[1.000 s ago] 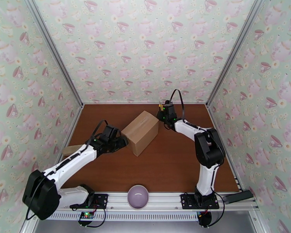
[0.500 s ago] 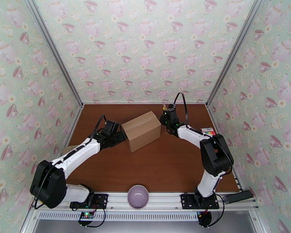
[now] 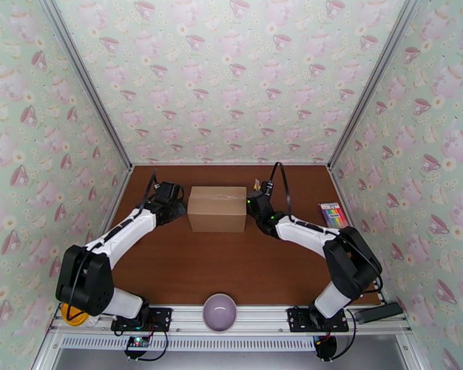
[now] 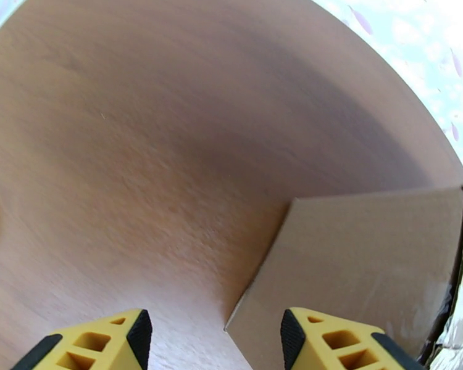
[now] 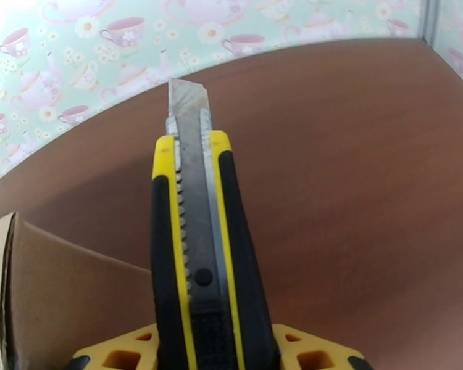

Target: Unpack the express box

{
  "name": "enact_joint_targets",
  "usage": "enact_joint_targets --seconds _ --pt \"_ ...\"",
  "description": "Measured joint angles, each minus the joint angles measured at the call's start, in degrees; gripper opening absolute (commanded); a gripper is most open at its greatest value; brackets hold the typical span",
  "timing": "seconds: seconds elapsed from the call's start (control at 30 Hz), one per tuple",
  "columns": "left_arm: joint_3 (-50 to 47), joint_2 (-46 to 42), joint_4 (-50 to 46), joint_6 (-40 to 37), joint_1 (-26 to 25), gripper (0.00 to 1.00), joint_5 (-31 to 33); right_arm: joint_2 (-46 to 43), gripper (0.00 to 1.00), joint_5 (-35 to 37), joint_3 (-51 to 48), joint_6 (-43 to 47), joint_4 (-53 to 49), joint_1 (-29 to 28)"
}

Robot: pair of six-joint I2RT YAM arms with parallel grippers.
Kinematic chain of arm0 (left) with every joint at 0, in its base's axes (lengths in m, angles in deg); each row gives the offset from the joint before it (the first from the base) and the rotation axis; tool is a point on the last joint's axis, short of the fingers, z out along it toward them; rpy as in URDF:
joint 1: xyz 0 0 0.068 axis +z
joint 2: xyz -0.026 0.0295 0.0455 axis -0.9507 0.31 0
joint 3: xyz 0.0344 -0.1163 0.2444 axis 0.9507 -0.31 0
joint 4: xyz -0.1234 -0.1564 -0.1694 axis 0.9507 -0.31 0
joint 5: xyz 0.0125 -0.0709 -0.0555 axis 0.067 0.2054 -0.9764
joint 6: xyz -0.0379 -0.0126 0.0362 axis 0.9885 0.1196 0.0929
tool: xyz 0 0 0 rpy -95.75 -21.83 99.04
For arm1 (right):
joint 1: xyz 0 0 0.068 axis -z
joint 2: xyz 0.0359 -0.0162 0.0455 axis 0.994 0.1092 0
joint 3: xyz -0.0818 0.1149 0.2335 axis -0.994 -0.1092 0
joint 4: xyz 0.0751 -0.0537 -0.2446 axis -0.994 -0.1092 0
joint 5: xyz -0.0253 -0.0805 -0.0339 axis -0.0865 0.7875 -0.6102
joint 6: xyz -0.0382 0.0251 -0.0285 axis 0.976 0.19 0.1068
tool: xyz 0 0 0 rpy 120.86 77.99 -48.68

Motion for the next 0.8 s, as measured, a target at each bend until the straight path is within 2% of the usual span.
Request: enact_joint_targets --seconds 0.17,0.3,0.6,0.8 --pt "0.17 0.37 0.92 -1.36 1.62 0.62 0.46 -1.46 0.0 0.68 -1.25 -4.2 -3.5 -2.56" --pt "0.07 -1.01 -0.15 -2.01 1.66 0.64 0.44 -2.71 0.0 -0.98 -1.49 -4.17 -5.77 -2.38" --pt "-6.43 -16.09 -5.46 -0.33 -0.44 0.64 -0.9 -4.7 0.0 -6.82 -1.77 -0.74 -6.27 4.15" --pt "-8.17 -21.62 -10.32 1.97 -3.08 0.63 -1.36 -4.44 0.0 -9.14 -1.31 2.64 -5.95 8.35"
